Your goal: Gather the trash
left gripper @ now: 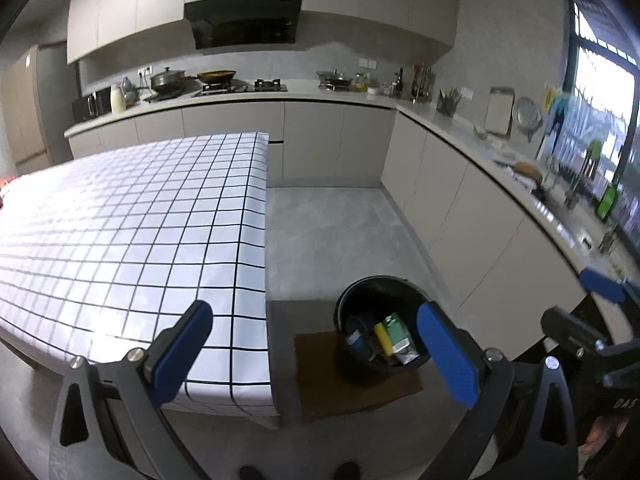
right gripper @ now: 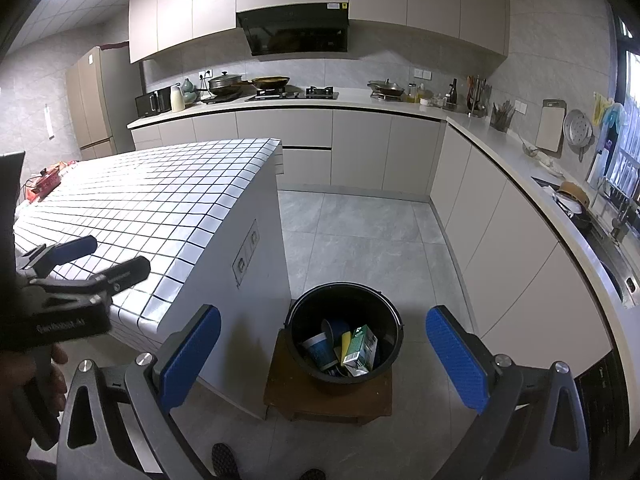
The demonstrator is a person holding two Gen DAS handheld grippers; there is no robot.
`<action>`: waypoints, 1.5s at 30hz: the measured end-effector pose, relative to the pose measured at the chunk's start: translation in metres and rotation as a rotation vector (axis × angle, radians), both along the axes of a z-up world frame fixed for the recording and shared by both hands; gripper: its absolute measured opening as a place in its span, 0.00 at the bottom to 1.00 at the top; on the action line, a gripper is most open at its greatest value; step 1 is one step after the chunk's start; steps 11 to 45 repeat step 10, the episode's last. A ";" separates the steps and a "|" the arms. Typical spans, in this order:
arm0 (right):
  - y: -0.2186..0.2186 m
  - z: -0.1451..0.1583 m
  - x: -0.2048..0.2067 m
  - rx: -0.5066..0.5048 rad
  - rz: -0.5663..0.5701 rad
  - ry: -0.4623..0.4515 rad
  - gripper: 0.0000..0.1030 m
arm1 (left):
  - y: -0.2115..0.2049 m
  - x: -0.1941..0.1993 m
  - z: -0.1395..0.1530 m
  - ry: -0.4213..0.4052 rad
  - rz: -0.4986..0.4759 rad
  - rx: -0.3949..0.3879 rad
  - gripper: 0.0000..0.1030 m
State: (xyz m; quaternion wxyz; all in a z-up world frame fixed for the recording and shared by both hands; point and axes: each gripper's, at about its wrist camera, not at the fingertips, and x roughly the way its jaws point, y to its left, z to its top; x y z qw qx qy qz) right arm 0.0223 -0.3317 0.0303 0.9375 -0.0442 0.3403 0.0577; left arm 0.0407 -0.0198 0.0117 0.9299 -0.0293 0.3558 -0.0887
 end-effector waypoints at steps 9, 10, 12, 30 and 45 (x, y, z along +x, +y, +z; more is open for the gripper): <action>0.001 -0.001 0.003 0.000 0.003 -0.001 1.00 | 0.004 0.001 0.002 -0.009 0.002 -0.033 1.00; 0.002 -0.001 0.004 0.001 0.004 0.000 1.00 | 0.003 0.001 0.002 -0.006 0.009 -0.028 1.00; 0.002 -0.001 0.004 0.001 0.004 0.000 1.00 | 0.003 0.001 0.002 -0.006 0.009 -0.028 1.00; 0.002 -0.001 0.004 0.001 0.004 0.000 1.00 | 0.003 0.001 0.002 -0.006 0.009 -0.028 1.00; 0.002 -0.001 0.004 0.001 0.004 0.000 1.00 | 0.003 0.001 0.002 -0.006 0.009 -0.028 1.00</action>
